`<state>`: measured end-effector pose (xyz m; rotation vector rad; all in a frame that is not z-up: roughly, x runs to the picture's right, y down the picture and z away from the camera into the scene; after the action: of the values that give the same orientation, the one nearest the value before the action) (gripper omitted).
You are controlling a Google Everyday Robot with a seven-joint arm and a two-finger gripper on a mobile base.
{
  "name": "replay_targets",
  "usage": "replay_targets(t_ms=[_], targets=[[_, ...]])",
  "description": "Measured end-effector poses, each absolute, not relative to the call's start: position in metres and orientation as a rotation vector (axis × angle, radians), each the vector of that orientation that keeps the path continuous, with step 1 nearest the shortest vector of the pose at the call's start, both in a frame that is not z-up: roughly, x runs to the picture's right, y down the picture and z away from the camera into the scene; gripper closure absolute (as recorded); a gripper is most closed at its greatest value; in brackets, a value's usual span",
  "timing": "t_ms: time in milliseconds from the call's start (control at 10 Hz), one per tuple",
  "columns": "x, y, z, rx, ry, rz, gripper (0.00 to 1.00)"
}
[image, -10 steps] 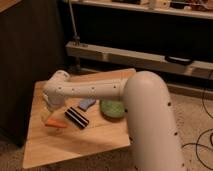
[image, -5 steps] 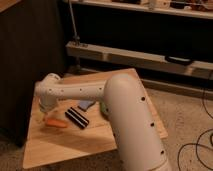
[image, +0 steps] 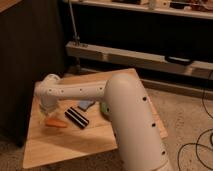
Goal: Drag the pepper across the table
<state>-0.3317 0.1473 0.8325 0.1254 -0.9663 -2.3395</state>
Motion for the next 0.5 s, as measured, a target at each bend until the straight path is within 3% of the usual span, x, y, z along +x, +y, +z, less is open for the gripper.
replay_targets(t_ms=[500], targets=[[-0.339, 0.168, 0.831, 0.107, -1.017, -2.352, 0.20]])
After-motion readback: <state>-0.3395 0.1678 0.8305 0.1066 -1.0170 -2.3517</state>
